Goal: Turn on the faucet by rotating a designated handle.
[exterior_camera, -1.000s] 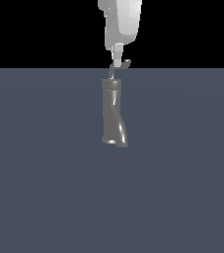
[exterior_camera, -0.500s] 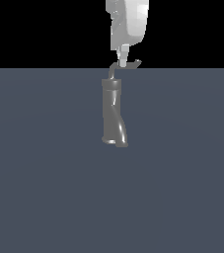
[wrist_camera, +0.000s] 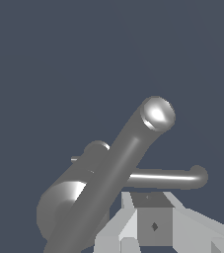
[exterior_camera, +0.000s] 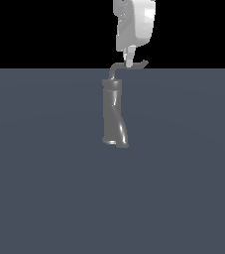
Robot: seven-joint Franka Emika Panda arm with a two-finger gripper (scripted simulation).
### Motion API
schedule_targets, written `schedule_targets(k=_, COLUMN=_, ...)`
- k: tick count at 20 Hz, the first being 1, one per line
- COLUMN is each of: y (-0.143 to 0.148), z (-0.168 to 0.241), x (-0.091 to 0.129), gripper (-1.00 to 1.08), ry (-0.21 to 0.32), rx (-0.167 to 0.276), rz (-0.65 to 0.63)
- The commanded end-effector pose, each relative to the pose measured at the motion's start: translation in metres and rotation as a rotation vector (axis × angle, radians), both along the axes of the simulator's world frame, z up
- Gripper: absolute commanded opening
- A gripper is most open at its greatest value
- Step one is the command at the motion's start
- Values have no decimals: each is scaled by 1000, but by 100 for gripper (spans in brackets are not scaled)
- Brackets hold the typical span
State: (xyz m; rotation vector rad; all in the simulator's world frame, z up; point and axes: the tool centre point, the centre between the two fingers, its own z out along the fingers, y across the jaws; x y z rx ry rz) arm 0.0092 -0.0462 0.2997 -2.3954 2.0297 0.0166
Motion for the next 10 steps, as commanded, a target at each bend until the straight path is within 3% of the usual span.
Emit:
schedule_targets(k=1, y=-30, z=0, x=5, gripper=-100, ry=-7, rx=-7, rz=-41)
schedule_targets(k=10, y=-49, z=0, x=19, gripper=-100, ry=-7, rx=-8, rz=-51)
